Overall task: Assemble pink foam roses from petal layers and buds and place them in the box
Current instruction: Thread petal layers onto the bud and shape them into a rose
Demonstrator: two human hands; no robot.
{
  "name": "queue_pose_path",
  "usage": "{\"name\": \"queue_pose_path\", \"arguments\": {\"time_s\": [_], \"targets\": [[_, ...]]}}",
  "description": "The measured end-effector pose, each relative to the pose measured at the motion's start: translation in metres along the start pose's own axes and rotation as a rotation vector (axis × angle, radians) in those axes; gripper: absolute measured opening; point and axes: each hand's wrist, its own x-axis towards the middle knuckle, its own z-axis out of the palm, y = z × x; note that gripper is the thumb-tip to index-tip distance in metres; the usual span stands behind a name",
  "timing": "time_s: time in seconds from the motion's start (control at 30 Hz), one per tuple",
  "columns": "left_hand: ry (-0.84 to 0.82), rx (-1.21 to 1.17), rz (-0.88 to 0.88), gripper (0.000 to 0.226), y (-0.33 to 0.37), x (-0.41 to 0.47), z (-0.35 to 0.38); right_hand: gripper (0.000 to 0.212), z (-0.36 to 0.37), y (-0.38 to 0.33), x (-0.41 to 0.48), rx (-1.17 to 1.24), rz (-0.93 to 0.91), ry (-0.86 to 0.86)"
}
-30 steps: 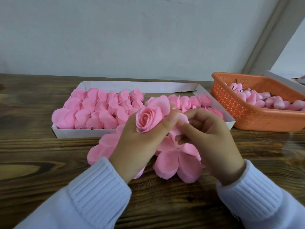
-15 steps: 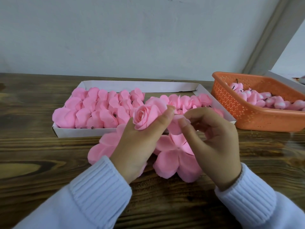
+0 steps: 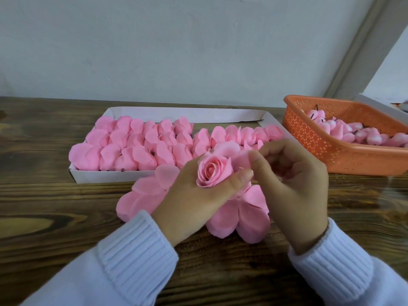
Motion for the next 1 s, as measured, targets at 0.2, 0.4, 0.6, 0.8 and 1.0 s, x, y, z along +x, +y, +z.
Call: {"name": "queue_pose_path", "arguments": {"time_s": [0.2, 0.4, 0.6, 0.8, 1.0], "targets": [[-0.037, 0.063, 0.002, 0.028, -0.004, 0.003, -0.001, 0.012, 0.0, -0.002, -0.001, 0.049, -0.048, -0.051], [-0.008, 0.03, 0.078, 0.015, 0.0, 0.003, -0.003, 0.015, -0.001, -0.003, -0.001, 0.17, -0.039, -0.078], [-0.01, -0.043, 0.114, 0.014, 0.002, 0.003, -0.003, 0.024, 0.003, 0.003, 0.004, 0.514, 0.57, -0.29], [-0.019, -0.134, 0.104, 0.007, 0.008, -0.001, 0.001, 0.029, 0.005, 0.0, 0.001, 0.704, 0.797, -0.527], [0.042, -0.132, 0.034, 0.018, 0.012, -0.004, 0.006, 0.009, 0.008, -0.004, 0.0, 0.845, 0.866, -0.579]]}}
